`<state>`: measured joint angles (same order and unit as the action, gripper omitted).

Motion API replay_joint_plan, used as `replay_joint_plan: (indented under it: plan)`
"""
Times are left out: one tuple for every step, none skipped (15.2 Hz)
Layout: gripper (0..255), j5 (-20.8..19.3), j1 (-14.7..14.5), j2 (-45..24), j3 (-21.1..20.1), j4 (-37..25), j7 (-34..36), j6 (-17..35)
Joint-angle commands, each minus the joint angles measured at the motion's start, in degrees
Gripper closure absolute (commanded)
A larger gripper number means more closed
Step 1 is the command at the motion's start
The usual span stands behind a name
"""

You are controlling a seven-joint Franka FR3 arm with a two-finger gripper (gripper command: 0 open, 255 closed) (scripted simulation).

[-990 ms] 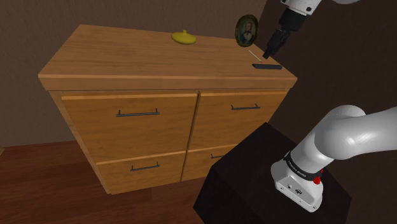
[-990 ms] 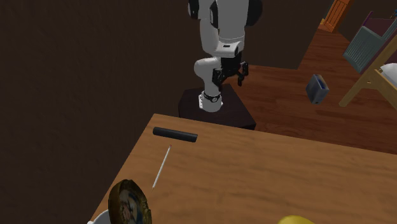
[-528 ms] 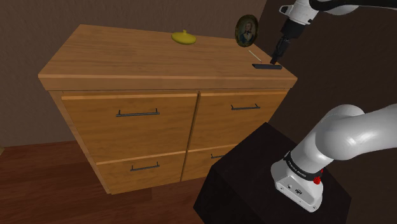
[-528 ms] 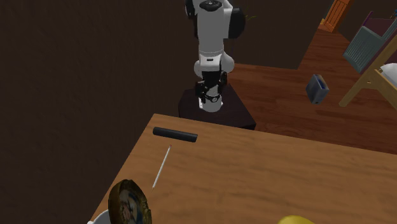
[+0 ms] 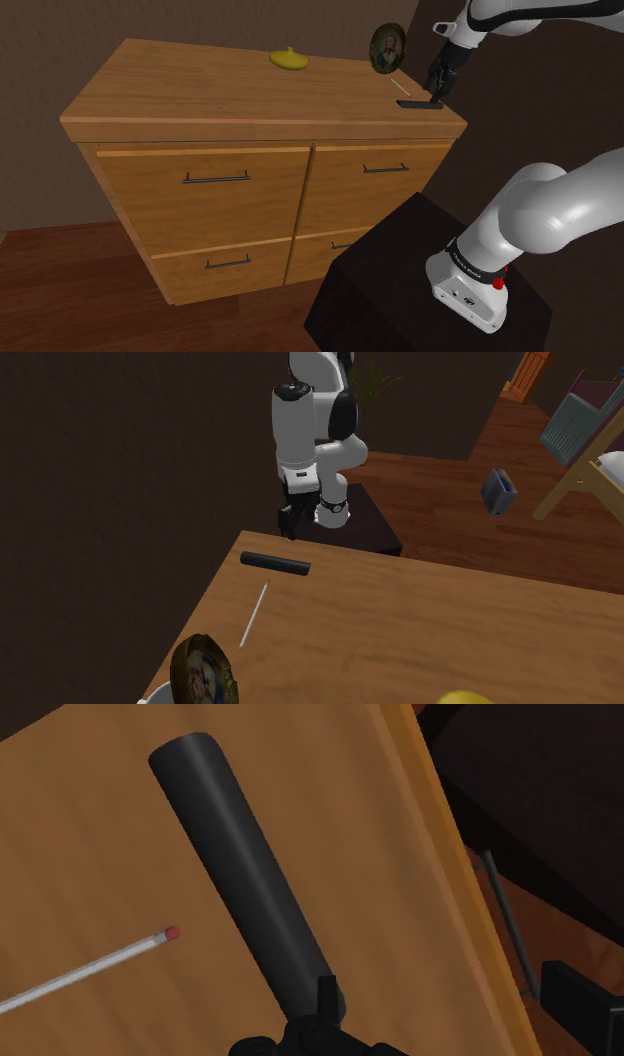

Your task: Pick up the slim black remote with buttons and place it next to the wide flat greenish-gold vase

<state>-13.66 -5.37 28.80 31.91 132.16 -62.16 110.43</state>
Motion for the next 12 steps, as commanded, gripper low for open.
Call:
replay_joint_plan:
  plan:
    - [0,-0.07,-1.74,-3.78,3.20,-2.42,-7.03,1.87]
    - [0,0.24,-2.64,-5.85,4.87,-3.74,-10.47,2.84]
    - [0,0.76,-3.59,-8.03,6.56,-5.14,-13.98,3.80]
    - [0,1.51,-4.56,-10.33,8.24,-6.62,-17.58,4.75]
    - [0,2.53,-5.55,-12.75,9.92,-8.18,-21.27,5.66]
    - [0,3.09,-5.92,-13.88,10.61,-8.89,-22.95,6.05]
    - [0,3.24,-5.91,-14.21,10.77,-8.37,-23.09,6.85]
    - [0,3.40,-5.94,-14.55,10.96,-7.86,-23.23,7.65]
    - [0,3.57,-5.98,-14.90,11.16,-7.36,-23.37,8.45]
    - [0,3.75,-6.02,-15.27,11.37,-6.87,-23.53,9.25]
    - [0,3.96,-6.07,-15.66,11.58,-6.39,-23.70,10.05]
    - [0,4.17,-6.13,-16.06,11.80,-5.93,-23.88,10.86]
